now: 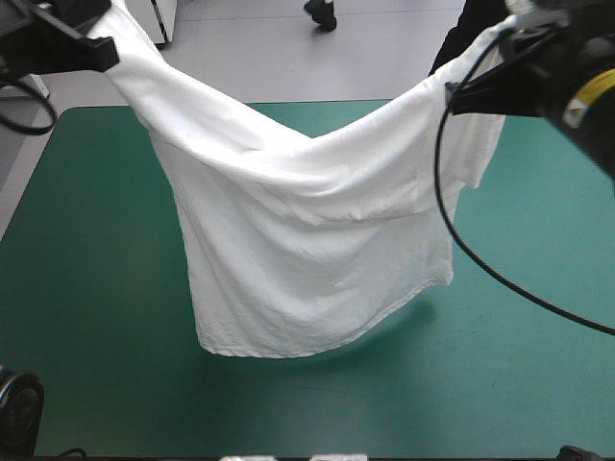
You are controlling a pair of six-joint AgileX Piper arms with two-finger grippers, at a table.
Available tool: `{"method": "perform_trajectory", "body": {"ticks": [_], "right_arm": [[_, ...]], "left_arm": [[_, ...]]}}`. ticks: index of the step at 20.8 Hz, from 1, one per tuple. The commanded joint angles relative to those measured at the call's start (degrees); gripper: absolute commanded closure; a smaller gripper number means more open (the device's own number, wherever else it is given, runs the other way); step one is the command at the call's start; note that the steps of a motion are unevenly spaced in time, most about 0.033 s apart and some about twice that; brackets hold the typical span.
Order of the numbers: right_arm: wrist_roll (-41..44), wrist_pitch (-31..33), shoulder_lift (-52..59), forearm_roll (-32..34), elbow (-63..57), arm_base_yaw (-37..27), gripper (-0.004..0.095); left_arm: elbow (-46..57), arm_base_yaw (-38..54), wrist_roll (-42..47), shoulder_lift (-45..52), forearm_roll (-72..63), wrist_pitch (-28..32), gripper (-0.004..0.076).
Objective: Fold the cloth
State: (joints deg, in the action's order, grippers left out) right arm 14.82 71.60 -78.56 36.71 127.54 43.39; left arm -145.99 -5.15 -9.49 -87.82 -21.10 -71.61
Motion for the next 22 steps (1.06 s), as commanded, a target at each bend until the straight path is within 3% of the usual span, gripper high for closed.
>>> {"method": "perform_trajectory", "body": {"ticks": [1,2,4,7,12,18,22], "right_arm": [[4.00,-1.44,0.75,6.27,-8.97,-2.48,0.0926],[5.01,-2.88,0.75,5.49,-11.79,-4.31,0.0926],[5.77,-9.71,0.41,-2.75,-18.67,-11.57,0.0925],[0.72,-16.13,-4.02,-18.60,-23.87,-24.28,0.0925],[-5.51,-22.86,-16.92,-33.62,-23.87,-32.26,0.0925],[-5.76,-28.10,-28.57,-35.39,-23.33,-33.41,0.0926],[-5.52,-29.00,-33.02,-35.39,-21.10,-33.52,0.0925]], "left_arm": [[3.53,-0.29,-0.15,-2.10,-0.04,-1.21,0.0734],[4.79,-0.29,-0.43,-3.35,-0.04,-1.21,0.0734],[7.64,-0.29,-0.41,-7.48,-0.14,-1.11,0.0734],[8.91,-0.29,-0.53,-14.34,-0.02,-0.05,0.0734],[8.91,-0.38,-0.53,-25.70,-0.27,4.78,0.0734],[8.91,-0.38,-0.62,-35.80,4.34,10.52,0.0734],[8.91,-0.38,-0.62,-40.01,6.23,10.67,0.0734]]}}
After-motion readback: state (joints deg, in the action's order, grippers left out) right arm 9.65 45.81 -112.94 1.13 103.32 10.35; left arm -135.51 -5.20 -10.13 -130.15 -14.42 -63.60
